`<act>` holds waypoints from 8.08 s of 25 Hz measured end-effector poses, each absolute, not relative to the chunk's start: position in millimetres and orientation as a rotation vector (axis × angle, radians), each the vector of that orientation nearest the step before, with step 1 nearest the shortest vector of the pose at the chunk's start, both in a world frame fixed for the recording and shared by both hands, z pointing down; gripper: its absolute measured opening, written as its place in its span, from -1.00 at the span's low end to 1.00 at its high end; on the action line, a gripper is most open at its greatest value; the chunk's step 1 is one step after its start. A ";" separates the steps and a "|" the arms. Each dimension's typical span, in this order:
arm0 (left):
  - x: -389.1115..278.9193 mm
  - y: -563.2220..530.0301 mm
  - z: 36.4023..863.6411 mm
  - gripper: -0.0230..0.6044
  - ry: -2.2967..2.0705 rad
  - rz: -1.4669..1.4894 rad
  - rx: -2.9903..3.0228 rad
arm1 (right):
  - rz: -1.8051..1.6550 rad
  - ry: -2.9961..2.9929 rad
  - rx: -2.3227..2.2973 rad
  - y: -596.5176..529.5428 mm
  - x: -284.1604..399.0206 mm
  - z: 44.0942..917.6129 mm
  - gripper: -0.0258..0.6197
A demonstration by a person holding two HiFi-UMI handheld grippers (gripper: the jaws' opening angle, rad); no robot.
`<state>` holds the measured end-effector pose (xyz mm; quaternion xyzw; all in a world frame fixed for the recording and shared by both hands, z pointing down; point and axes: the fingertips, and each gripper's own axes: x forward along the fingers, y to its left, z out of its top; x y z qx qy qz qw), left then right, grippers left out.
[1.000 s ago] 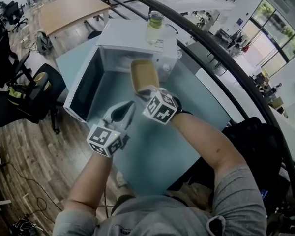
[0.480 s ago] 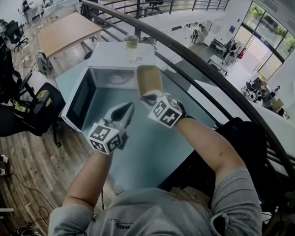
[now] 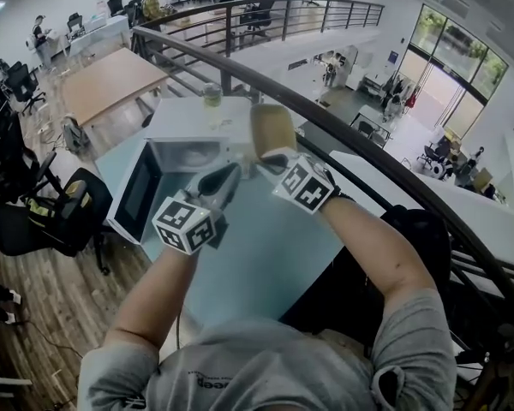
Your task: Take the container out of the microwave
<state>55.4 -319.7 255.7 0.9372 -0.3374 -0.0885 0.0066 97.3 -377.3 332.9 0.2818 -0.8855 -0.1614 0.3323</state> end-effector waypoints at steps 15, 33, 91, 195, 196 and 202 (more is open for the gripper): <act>87.7 -316.6 179.2 -0.87 -0.969 -0.325 3.047 | -0.526 -2.337 0.843 -368.9 137.8 248.3 -0.85; 132.3 -323.9 229.3 -0.86 -0.885 -0.208 3.024 | -0.457 -2.292 0.904 -363.9 180.6 287.9 -0.85; -20.3 -149.8 608.0 -0.87 -1.053 0.291 2.458 | -0.241 -2.241 0.292 -115.5 11.9 649.1 -0.85; -44.6 -88.1 460.5 -0.86 -1.254 0.118 2.589 | 0.335 -2.656 0.595 -106.3 78.2 532.1 -0.91; -50.1 -91.4 458.9 -0.87 -1.234 0.123 2.600 | 0.340 -2.655 0.614 -108.4 73.6 530.7 -0.91; -82.7 -110.1 458.3 -0.87 -1.146 0.138 2.625 | 0.395 -2.659 0.736 -122.8 50.5 524.7 -0.91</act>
